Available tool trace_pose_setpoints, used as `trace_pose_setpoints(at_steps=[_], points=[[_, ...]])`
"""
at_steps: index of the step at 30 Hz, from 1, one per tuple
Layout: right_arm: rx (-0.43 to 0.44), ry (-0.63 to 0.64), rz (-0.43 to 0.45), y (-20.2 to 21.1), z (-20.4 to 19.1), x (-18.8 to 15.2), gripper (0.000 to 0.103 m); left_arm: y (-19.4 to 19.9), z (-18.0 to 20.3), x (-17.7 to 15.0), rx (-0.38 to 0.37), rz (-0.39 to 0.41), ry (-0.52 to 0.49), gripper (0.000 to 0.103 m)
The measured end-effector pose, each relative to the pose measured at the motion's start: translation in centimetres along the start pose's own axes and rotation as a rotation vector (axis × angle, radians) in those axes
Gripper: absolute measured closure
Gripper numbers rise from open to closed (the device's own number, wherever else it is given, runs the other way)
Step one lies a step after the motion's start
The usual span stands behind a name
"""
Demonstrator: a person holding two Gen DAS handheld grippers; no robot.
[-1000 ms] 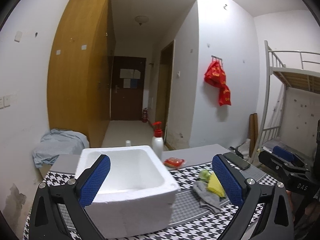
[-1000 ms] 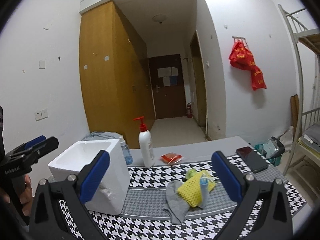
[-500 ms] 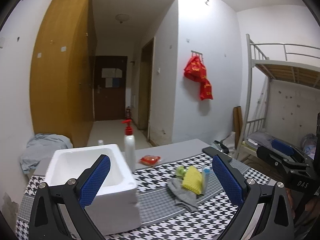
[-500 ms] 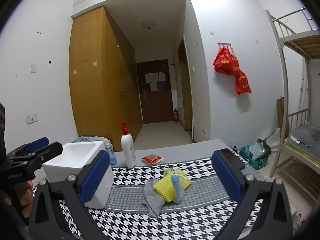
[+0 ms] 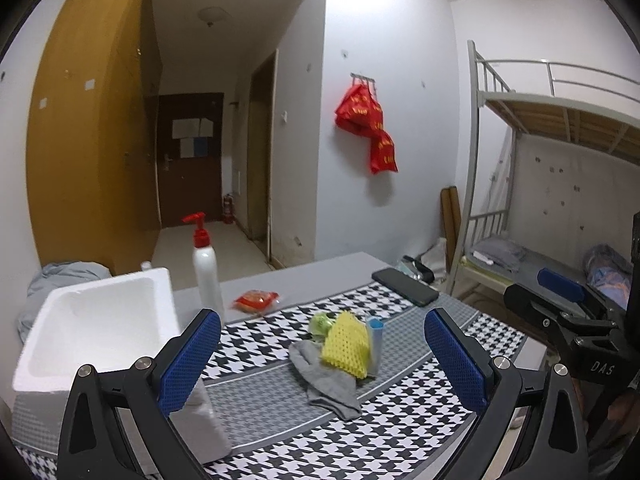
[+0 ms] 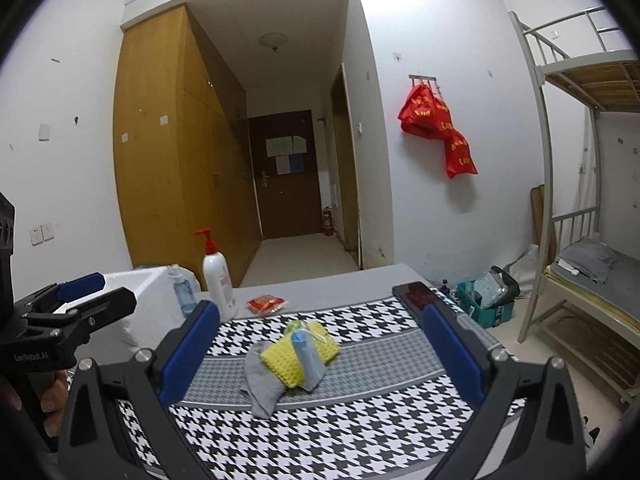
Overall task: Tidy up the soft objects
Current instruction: 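Withdraw both grippers from the foam box back toward the table, then lower the left gripper onto the grey sock while the right gripper approaches the blue mask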
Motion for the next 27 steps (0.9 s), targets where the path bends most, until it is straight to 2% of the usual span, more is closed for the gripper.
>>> trace_pose_setpoints(at_steps=[4, 10, 21, 27], points=[[-0.015, -0.005, -0.031, -1.3, 0.8, -0.9, 0.000, -2.1, 0.0, -0.8, 0.000, -0.054, -0.009, 0.001], [0.001, -0.030, -0.076, -2.7, 1.4, -1.7, 0.000, -3.3, 0.0, -1.6, -0.015, -0.067, -0.007, 0.001], [0.016, -0.008, -0.143, -5.6, 1.1, -3.2, 0.000, -6.4, -0.3, -3.5, -0.021, -0.148, -0.012, 0.001], [0.014, 0.011, -0.154, -6.3, 0.9, -3.6, 0.000, -7.7, -0.4, -3.6, -0.027, -0.162, -0.010, 0.001]])
Point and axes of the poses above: each gripper's, at about its wrist camera, not at the fingertips, and y roughly against the way its jaws point, z to its right, x to its top, the point moved 7 cm from there along -y, roughly the way its jaws point, and after that the axes turned 14 degrees about -x, right-handed, at the moved point
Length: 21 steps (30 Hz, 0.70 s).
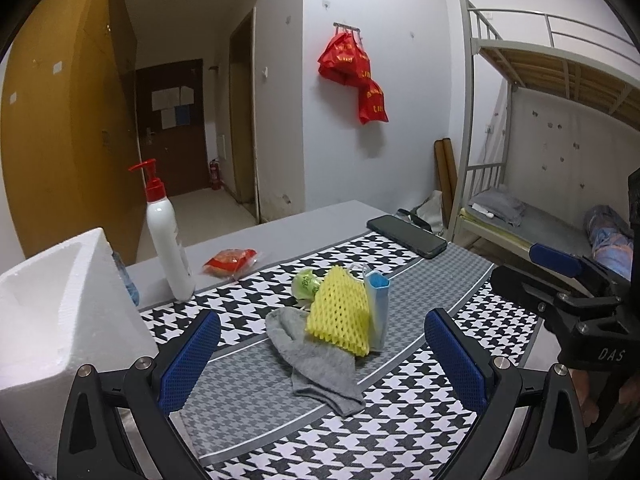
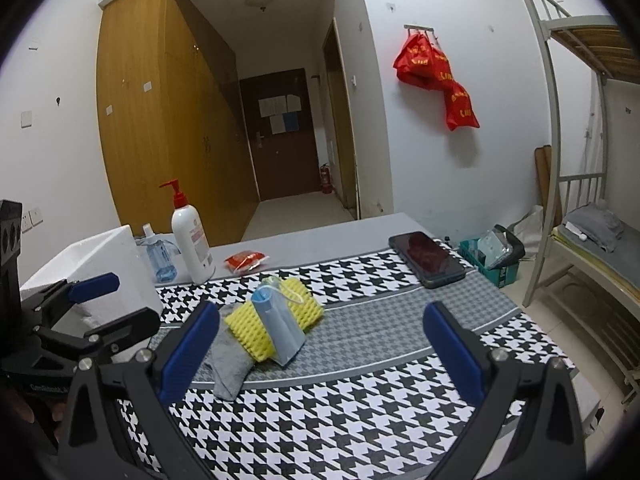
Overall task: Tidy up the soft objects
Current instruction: 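Lower the left gripper onto the grey sock while the right gripper approaches the blue mask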
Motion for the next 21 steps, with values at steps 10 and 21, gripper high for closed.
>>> trace_pose_setpoints(at_steps=[10, 21], points=[[-0.014, 0.008, -0.038, -1.7, 0.4, -0.1, 0.000, -2.2, -1.0, -1.8, 0.004, -0.062, 0.025, 0.001], [0.023, 0.038, -0.136, -4.5, -0.7, -2.0, 0.000, -5.5, -2.4, -4.4, -0.024, -0.190, 0.088, 0.002]])
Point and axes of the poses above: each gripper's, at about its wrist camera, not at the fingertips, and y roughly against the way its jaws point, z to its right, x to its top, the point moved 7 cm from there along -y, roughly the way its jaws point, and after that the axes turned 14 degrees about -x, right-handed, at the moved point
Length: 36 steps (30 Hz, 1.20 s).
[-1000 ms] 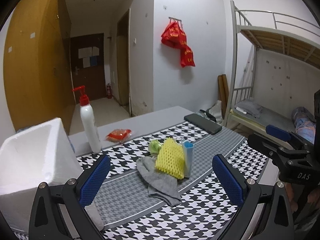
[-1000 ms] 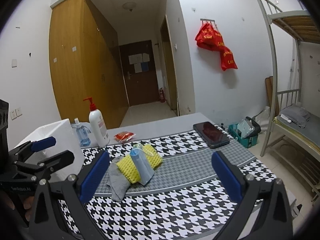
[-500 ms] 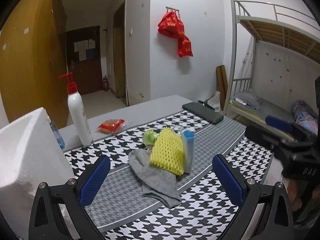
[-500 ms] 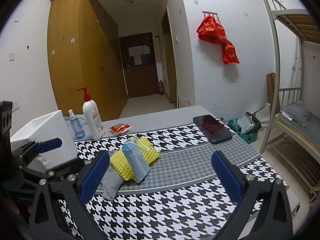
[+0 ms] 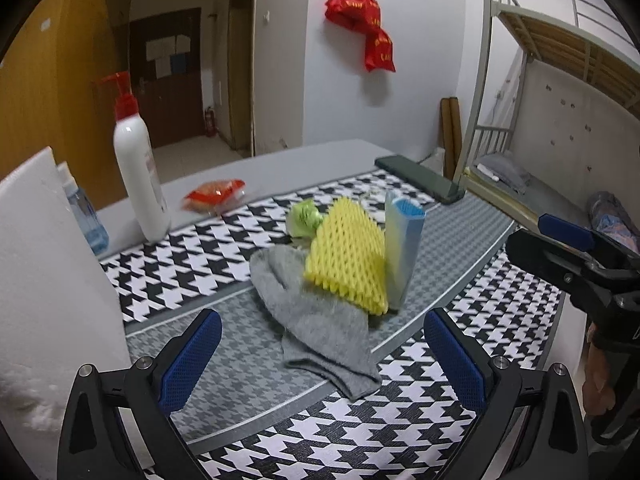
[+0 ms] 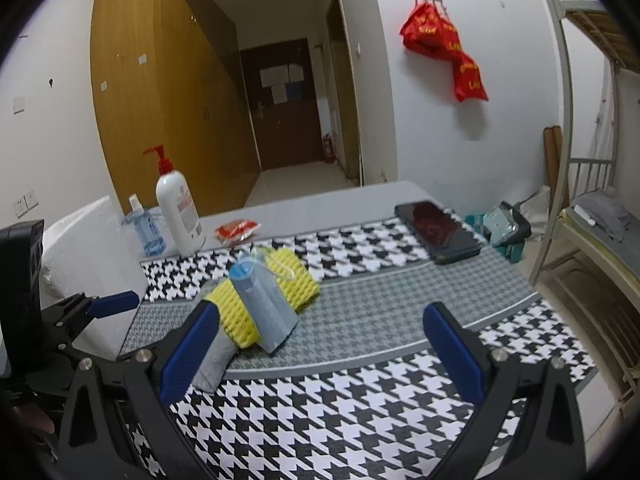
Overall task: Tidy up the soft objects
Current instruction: 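Lower the left gripper onto the grey sock while the right gripper approaches the blue mask, then close the left gripper on the grey sock while the right gripper grasps the blue mask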
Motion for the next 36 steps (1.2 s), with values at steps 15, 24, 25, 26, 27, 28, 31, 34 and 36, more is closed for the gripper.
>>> trace_pose_setpoints(at_steps=[15, 24, 25, 26, 27, 28, 31, 34, 36], points=[[0.028, 0.033, -0.081, -2.0, -0.3, -1.3, 0.000, -3.7, -0.7, -1.9, -0.011, -0.127, 0.017, 0.034], [0.060, 0.079, -0.106, -3.0, -1.8, -1.1, 0.000, -4.0, -1.4, -2.1, -0.015, -0.136, 0.050, 0.054], [0.061, 0.082, -0.106, -3.1, -1.9, -1.1, 0.000, -4.1, -1.5, -2.1, -0.015, -0.140, 0.056, 0.057], [0.067, 0.084, -0.110, -3.3, -2.1, -1.1, 0.000, -4.1, -1.6, -2.1, -0.017, -0.141, 0.060, 0.062], [0.071, 0.087, -0.115, -3.4, -2.3, -1.1, 0.000, -4.1, -1.7, -2.2, -0.020, -0.142, 0.066, 0.065], [0.073, 0.089, -0.120, -3.6, -2.4, -1.2, 0.000, -4.2, -1.8, -2.2, -0.025, -0.143, 0.072, 0.072], [0.086, 0.105, -0.131, -3.8, -3.1, -1.4, 0.000, -4.0, -2.0, -2.0, -0.026, -0.133, 0.079, 0.087], [0.093, 0.122, -0.143, -4.0, -3.7, -1.4, 0.000, -3.5, -1.8, -2.0, -0.040, -0.121, 0.072, 0.089], [0.100, 0.135, -0.148, -4.1, -4.0, -1.5, 0.000, -3.1, -1.7, -2.0, -0.059, -0.113, 0.077, 0.089]])
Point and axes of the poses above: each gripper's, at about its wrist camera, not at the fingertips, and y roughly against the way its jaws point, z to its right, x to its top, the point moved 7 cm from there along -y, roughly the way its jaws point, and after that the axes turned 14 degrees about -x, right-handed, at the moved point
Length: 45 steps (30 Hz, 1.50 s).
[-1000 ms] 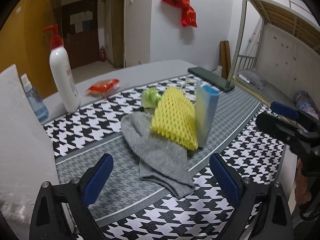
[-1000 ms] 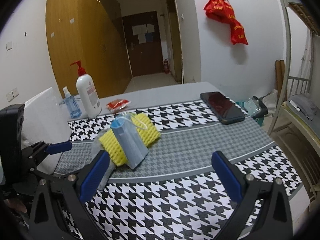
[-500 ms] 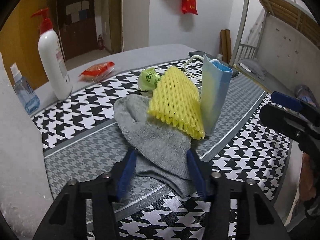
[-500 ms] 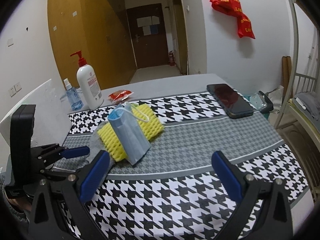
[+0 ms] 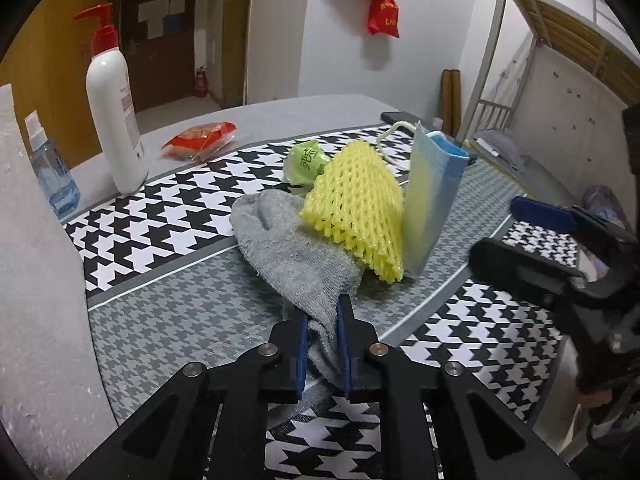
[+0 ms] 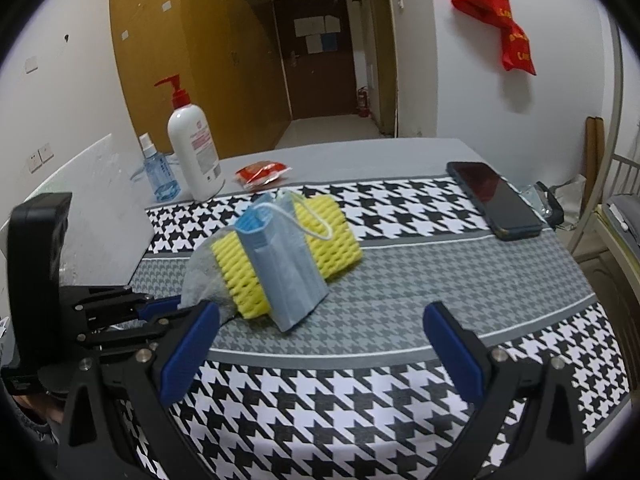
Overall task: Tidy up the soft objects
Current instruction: 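Close the left gripper on the grey sock while the right gripper grasps the blue mask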
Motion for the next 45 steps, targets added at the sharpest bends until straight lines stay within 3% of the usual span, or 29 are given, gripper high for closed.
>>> trace_pose_setpoints(at_steps=[9, 20, 28, 33, 40, 45], points=[[0.005, 0.041, -0.020, -1.0, -1.5, 0.9, 0.001, 1.1, -0.6, -0.1, 0.009, 0.033, 0.004, 0.089], [0.025, 0.009, -0.094, -2.5, -1.5, 0.0, 0.025, 1.2, -0.7, -0.2, 0.013, 0.036, 0.012, 0.089], [0.056, 0.007, -0.131, -3.5, -2.0, -0.4, 0.075, 1.2, -0.6, -0.3, 0.017, 0.036, 0.016, 0.089], [0.068, 0.005, -0.135, -3.6, -2.1, -0.4, 0.089, 1.4, -0.5, -0.2, 0.017, 0.044, 0.015, 0.089], [0.101, -0.026, -0.112, -2.5, -1.5, 0.3, 0.090, 3.2, -0.6, 0.4, 0.021, 0.101, 0.017, 0.089], [0.076, -0.029, -0.090, -1.3, -0.3, 0.6, 0.091, 4.4, -1.2, 0.8, 0.040, 0.141, 0.038, 0.089]])
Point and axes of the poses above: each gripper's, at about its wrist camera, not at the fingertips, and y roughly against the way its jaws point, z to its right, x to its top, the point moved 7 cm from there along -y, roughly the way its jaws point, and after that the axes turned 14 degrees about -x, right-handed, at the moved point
